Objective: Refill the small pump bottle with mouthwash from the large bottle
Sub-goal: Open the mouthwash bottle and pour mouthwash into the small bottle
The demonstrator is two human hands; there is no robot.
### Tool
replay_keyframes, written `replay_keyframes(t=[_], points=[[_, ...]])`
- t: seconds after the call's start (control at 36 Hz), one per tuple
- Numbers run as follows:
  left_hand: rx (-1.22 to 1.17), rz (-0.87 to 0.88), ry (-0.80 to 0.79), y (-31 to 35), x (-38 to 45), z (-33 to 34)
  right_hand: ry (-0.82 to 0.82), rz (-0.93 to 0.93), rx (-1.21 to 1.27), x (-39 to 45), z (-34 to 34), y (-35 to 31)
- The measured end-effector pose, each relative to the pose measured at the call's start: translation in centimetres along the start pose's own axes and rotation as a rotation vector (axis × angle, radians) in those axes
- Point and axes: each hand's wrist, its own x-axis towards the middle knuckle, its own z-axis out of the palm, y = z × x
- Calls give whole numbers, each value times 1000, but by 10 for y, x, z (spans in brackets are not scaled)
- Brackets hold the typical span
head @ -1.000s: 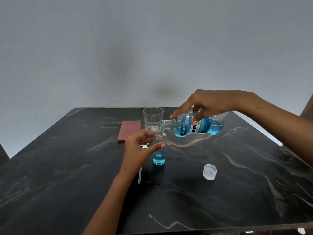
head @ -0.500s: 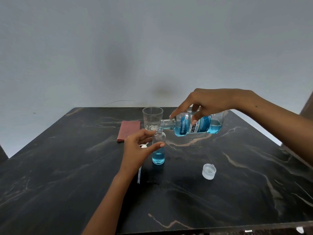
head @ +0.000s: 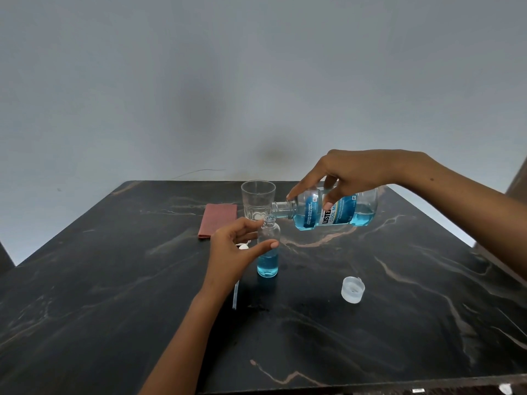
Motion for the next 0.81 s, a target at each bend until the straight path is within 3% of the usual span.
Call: replay_keyframes(t=[0.81], points=[[0,-8,5,0,0,1,-9,-20,22,3,-1,5]])
